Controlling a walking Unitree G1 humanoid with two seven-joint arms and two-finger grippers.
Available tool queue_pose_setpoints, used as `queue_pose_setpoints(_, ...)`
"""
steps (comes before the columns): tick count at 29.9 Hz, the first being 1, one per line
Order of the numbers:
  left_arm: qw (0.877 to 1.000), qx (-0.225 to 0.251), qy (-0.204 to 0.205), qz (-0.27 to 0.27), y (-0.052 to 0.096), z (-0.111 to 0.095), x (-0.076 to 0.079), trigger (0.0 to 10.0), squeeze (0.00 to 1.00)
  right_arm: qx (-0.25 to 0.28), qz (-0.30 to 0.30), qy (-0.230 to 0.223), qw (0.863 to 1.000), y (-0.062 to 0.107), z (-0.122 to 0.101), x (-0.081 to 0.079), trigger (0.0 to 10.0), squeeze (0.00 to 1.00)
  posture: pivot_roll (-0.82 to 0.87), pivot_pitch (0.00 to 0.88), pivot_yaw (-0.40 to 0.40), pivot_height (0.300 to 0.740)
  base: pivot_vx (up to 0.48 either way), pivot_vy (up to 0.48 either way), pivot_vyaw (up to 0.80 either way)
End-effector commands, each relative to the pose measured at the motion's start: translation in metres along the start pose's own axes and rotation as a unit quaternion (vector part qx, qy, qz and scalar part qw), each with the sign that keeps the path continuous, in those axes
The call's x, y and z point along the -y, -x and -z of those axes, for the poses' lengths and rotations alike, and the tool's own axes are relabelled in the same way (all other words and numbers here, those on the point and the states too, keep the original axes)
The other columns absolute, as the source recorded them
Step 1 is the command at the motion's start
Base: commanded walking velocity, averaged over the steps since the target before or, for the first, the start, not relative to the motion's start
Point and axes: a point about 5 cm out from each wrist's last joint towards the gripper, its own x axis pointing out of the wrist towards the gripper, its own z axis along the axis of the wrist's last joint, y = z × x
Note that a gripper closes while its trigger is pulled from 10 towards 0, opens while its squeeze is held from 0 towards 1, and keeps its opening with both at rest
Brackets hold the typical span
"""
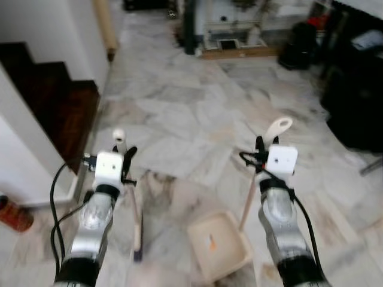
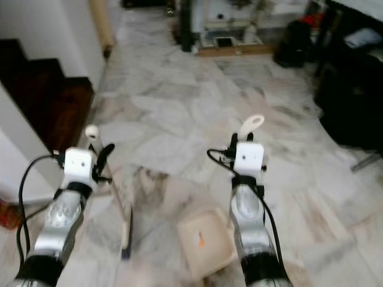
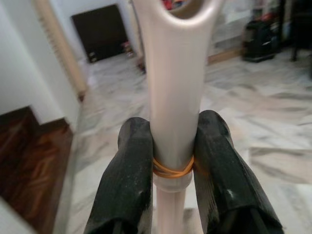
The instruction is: Sweep floor
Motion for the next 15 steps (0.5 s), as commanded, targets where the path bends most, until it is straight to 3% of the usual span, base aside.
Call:
queue_pose_setpoints(1,1.000,0.013,-0.013,-0.011,-0.0004,-0.0043,-0.0119,10.0,0.00,0.038,-0.011,-0.008,0.999,-0.0049,-0.0160,-0.0088,10.0,0.00,-0.09,0.000,0.077,0.740,0.000,0.000,0.00)
queue_pose_setpoints(15,1.000,0.014,-0.011,-0.013,-0.0067,-0.0061,-0.0134,10.0,0.00,0.044,-0.007,-0.008,0.999,-0.0106,-0.0199,-0.0084,10.0,0.00,-0.10,0.000,0.075,0.740,0.000,0.000,0.00)
